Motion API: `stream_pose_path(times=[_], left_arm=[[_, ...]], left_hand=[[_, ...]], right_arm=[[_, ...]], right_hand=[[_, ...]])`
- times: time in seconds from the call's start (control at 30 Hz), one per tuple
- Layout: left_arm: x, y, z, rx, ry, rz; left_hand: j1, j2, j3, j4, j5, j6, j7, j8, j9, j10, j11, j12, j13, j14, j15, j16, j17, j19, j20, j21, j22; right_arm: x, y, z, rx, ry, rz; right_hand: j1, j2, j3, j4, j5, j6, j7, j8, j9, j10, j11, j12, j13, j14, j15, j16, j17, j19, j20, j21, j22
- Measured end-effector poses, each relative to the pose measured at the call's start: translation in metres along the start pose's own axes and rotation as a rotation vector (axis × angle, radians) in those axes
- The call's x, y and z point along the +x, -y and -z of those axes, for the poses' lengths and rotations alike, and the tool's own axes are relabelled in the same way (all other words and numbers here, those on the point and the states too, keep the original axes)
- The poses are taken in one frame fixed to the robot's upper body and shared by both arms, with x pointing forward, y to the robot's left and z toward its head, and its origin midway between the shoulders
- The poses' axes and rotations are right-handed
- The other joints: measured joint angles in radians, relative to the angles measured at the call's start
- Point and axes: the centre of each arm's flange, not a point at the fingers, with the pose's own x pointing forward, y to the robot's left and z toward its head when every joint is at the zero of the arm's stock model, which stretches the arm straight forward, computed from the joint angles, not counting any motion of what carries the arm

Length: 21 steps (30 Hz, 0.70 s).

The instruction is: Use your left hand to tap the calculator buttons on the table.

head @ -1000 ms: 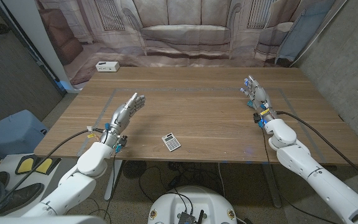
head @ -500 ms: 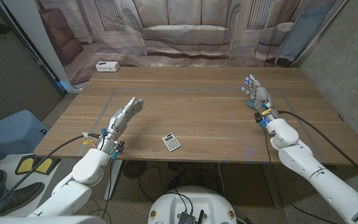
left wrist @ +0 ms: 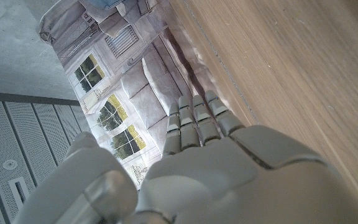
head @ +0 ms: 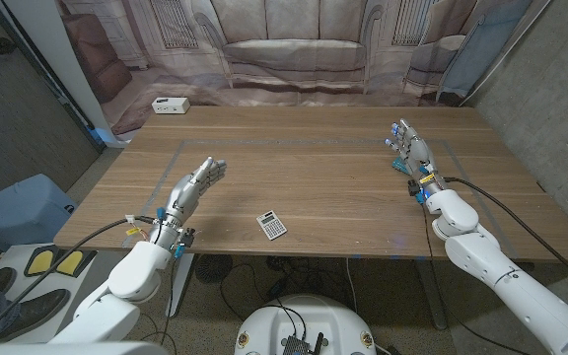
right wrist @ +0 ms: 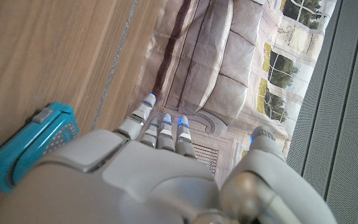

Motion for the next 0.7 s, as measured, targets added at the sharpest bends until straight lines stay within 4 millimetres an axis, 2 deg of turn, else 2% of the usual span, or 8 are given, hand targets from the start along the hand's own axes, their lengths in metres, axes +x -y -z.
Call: stream_pose_path(times=[0.33, 0.7], left_arm=[[-0.003, -0.005, -0.001, 0.02, -0.001, 0.027], [-0.009, -0.007, -0.008, 0.101, 0.047, 0.009]], left_hand=[[0.0, 0.0, -0.004, -0.004, 0.0, 0.02, 0.005, 0.0, 0.0, 0.013, 0.001, 0.0, 0.0, 0.018, 0.007, 0.0, 0.005, 0.009, 0.009, 0.0, 0.0], [0.005, -0.005, -0.008, -0.008, 0.0, 0.062, 0.001, 0.007, 0.0, 0.051, -0.003, 0.013, 0.0, 0.058, 0.001, 0.0, 0.005, 0.047, 0.01, 0.0, 0.0]], right_arm=[[-0.007, -0.005, -0.006, -0.012, -0.007, 0.014], [-0.014, -0.011, -0.01, -0.028, -0.013, 0.032]], right_hand=[[0.0, 0.0, -0.004, -0.003, 0.0, 0.004, 0.004, 0.0, 0.0, 0.0, 0.0, 0.0, 0.0, 0.0, 0.0, 0.0, 0.004, 0.0, 0.0, -0.008, 0.0], [0.0, 0.0, -0.004, -0.003, 0.0, 0.009, -0.002, 0.0, 0.0, 0.0, 0.0, 0.0, 0.0, 0.0, 0.0, 0.0, 0.004, 0.0, 0.0, -0.008, 0.004]])
